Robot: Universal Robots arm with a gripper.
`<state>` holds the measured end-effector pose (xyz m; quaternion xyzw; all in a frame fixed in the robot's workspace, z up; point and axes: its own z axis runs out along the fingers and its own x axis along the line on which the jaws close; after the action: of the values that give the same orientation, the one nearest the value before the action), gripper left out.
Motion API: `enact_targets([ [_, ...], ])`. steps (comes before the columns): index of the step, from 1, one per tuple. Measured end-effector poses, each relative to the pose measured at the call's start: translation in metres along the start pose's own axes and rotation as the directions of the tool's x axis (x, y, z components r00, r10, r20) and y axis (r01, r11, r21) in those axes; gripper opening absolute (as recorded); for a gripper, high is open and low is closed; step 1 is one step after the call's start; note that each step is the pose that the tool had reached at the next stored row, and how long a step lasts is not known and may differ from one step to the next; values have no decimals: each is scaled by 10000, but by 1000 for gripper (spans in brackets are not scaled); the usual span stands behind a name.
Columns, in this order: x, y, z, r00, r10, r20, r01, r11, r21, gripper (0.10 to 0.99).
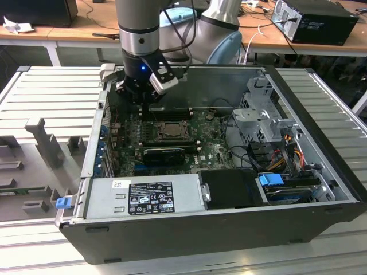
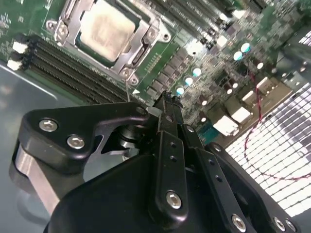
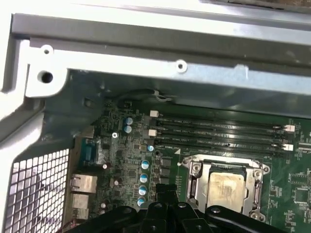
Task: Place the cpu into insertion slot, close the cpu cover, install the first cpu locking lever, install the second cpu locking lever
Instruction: 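Install the first cpu locking lever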
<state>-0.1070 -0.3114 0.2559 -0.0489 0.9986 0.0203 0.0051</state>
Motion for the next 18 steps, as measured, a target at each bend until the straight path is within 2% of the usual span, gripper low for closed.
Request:
enact_targets([
  [3,-2,80,3,10000,1,0,-1,10000,0,106],
  [10,-12,211,7,10000,0,0,0,10000,0,106],
  [18,-31,220,11,10000,0,0,0,10000,2,106],
])
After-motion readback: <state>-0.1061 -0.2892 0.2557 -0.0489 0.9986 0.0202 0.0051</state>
